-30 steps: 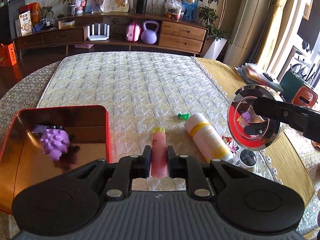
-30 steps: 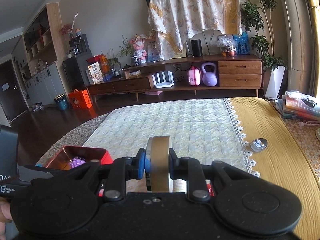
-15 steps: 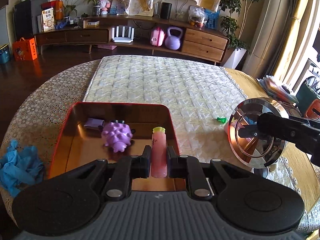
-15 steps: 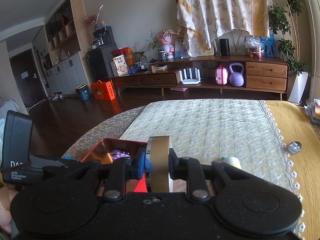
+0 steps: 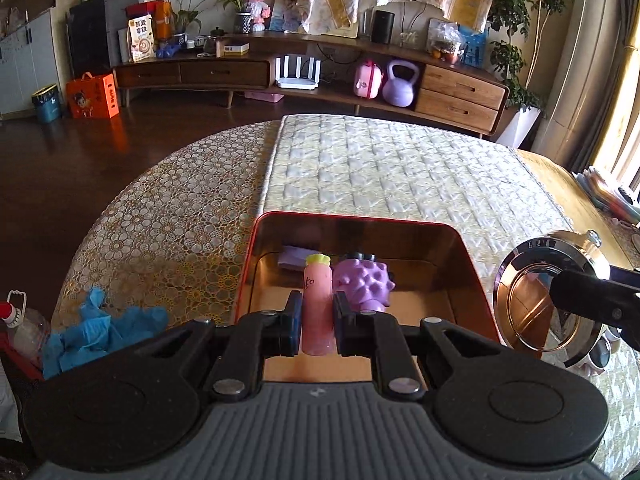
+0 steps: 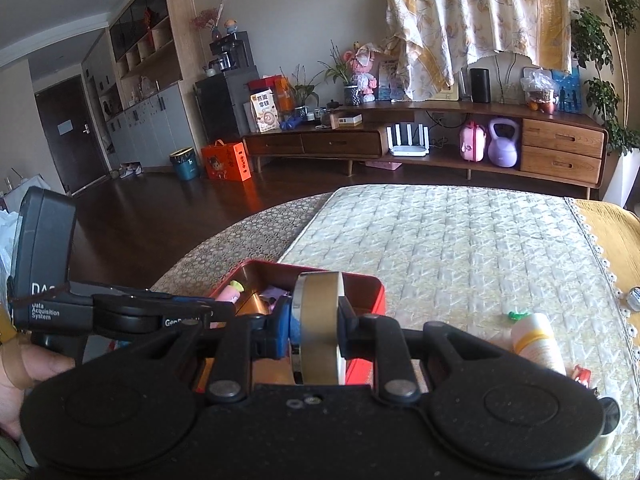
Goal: Organize rigid objects
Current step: 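Carry highlighter with left tool and tape roll with right tool into the tin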
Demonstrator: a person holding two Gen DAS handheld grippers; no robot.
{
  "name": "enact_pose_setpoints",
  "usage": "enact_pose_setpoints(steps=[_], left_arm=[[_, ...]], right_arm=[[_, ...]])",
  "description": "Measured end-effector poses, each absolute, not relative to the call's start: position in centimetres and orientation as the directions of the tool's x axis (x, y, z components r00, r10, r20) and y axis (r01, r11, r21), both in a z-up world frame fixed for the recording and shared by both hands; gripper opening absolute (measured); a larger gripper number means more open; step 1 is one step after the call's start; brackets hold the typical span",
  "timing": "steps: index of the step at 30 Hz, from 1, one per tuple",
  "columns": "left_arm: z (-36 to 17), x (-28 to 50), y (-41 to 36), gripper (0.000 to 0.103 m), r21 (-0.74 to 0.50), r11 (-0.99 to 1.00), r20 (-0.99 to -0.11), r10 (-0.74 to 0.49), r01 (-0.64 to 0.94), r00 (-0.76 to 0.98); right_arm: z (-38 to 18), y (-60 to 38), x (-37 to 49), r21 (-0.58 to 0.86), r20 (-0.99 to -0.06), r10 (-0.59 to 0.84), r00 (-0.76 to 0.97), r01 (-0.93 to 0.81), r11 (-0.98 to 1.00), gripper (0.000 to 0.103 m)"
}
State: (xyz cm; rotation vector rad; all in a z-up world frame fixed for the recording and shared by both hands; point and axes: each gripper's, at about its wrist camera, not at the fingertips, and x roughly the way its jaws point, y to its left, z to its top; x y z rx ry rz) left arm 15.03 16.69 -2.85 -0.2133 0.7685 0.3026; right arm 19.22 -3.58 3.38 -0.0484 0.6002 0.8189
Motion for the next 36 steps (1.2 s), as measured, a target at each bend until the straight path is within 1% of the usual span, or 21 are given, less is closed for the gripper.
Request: enact_pose_setpoints(steps=[9, 19, 28, 34, 36], left_arm=[[-4.6, 16.9, 17.5, 0.016, -0.03, 0.948, -0.733, 0.194, -0.316, 0.652], [-6.3, 19.1, 18.0, 0.016, -0.004, 0.953, -0.769, 0.192, -0.304, 0.61], [-7.0, 20.1, 18.2, 0.016, 0.018, 0.953, -0.775, 0.205, -0.303, 0.598], [-7.2, 20.5, 17.9, 0.016, 0.023, 0.956, -0.777, 0.201, -0.293, 0.596], [-7.3, 20.6, 17.9, 0.016, 0.023, 0.956, -0.778, 0.201, -0.293, 0.595]], right_arm=[[1.1, -0.6, 20.8, 0.171, -0.565, 0.647, 0.513, -0.694, 0.699, 0.022], [-1.0, 1.5, 23.0, 0.146, -0.603, 0.604, 0.521, -0.672, 0.726, 0.022], [-2.0, 2.7, 24.8, 0.119, -0.627, 0.572, 0.528, -0.661, 0.741, 0.022], [-2.1, 2.7, 25.2, 0.117, -0.621, 0.573, 0.535, -0.659, 0.743, 0.023], [-2.0, 2.7, 25.1, 0.104, -0.623, 0.565, 0.541, -0.658, 0.745, 0.025]])
